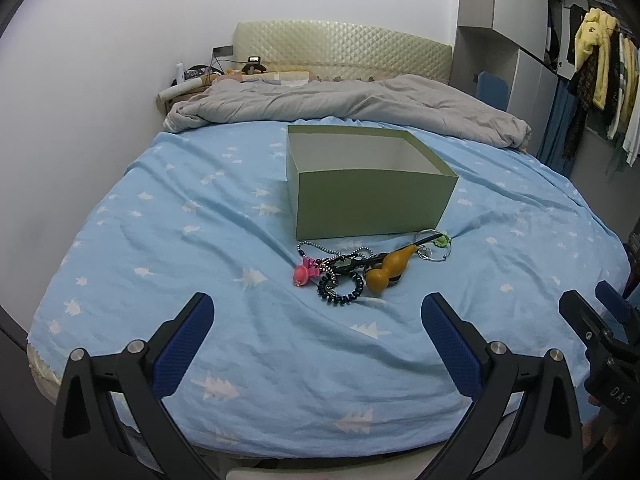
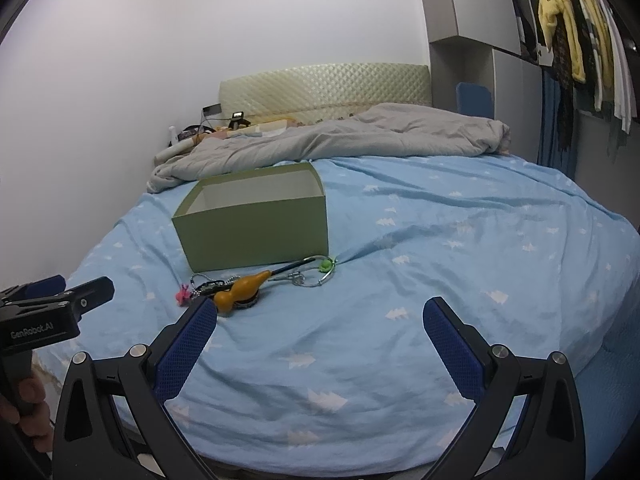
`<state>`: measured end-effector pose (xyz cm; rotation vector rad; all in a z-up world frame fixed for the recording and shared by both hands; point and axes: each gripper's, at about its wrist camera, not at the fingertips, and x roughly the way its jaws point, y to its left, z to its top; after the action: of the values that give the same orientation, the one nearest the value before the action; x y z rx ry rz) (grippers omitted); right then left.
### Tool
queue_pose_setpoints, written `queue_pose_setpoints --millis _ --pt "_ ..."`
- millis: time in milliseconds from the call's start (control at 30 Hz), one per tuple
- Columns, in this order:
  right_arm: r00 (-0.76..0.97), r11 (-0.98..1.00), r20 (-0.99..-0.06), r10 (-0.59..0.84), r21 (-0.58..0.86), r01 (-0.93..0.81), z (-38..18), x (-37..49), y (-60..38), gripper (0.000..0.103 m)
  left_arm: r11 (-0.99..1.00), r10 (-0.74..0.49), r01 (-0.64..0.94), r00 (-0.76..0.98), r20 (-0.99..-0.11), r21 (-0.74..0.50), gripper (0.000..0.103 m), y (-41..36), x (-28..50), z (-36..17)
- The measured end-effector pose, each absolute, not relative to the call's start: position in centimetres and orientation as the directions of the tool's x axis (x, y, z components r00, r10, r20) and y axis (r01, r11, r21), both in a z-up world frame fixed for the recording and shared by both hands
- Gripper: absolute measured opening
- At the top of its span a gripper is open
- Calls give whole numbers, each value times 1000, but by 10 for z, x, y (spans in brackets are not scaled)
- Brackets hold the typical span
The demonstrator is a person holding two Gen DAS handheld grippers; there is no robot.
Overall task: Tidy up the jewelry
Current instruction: 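Move both tools toward the jewelry pile beside the green box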
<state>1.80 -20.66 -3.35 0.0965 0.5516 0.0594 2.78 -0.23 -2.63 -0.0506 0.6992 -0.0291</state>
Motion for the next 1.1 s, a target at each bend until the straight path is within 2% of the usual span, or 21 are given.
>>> queue_pose_setpoints --millis 1100 --pt "841 991 -526 127 108 -82 -28 27 -195 103 999 -36 15 778 -628 -40 103 2 33 -17"
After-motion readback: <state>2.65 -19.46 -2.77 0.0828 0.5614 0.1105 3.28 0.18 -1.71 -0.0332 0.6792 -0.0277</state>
